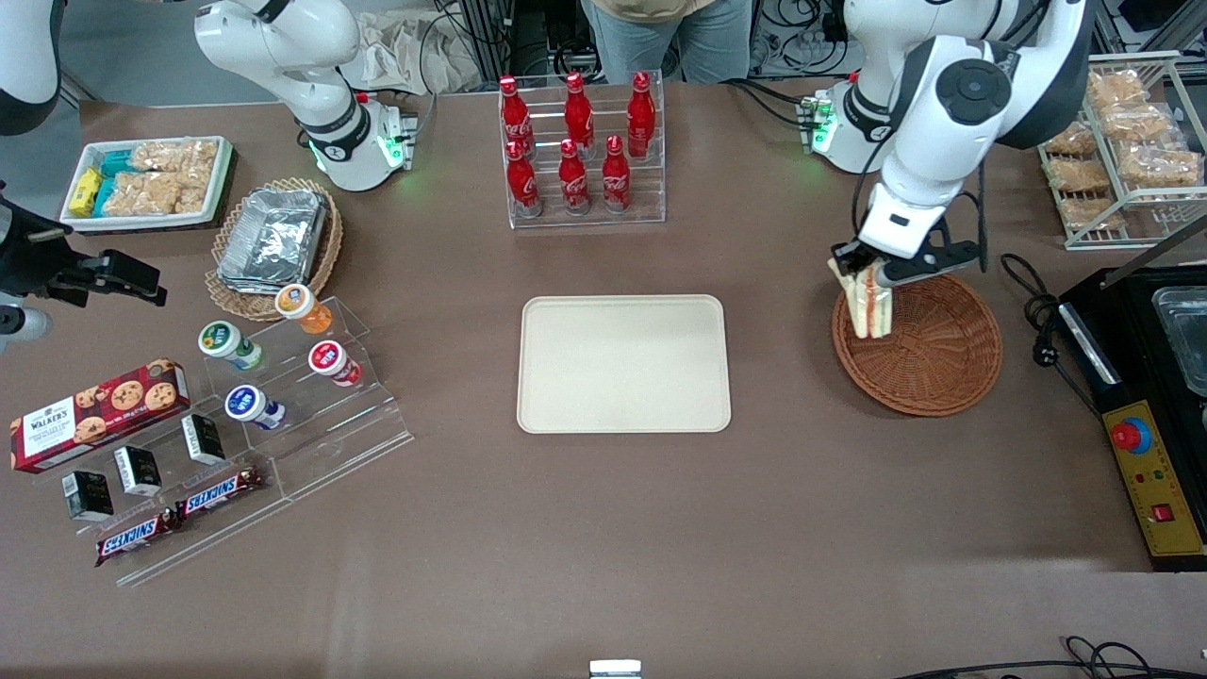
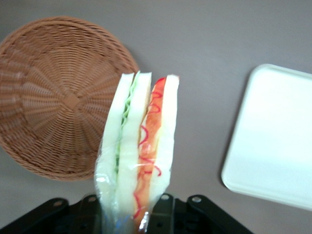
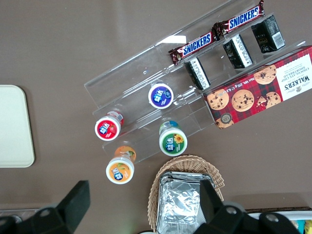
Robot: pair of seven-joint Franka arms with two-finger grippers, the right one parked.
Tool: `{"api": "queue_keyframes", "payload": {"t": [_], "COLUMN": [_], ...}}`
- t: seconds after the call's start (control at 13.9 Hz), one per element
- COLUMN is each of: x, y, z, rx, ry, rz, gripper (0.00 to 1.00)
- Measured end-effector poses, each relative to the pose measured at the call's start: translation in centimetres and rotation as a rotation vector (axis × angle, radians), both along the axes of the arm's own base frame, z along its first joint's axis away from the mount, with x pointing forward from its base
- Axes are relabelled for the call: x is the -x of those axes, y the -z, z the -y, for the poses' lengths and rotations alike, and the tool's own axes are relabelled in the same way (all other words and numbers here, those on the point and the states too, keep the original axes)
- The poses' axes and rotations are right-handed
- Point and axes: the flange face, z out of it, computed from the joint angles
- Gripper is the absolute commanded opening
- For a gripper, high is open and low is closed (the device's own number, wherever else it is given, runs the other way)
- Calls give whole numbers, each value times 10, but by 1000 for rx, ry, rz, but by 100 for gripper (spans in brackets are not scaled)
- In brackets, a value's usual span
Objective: Place sandwich from basket to tray
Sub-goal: 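Carry the sandwich over the cream tray with the left gripper, then lower the sandwich onto the tray and open the left gripper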
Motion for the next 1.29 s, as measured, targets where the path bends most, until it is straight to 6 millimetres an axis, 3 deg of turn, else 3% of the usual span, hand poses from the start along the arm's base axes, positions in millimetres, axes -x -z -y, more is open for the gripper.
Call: {"api": "queue_keyframes", "payload": {"t": [0.29, 0.5, 0.65, 1.01, 1.29], "x": [-32, -48, -52, -58, -65], "y": [-23, 7, 35, 89, 150], "z": [76, 134, 161, 185, 193], "rx": [31, 41, 45, 28, 7], "ry": [71, 73, 89, 131, 162], "rz": [-131, -177, -198, -196, -180], "gripper": [0, 0, 0, 0, 0]}}
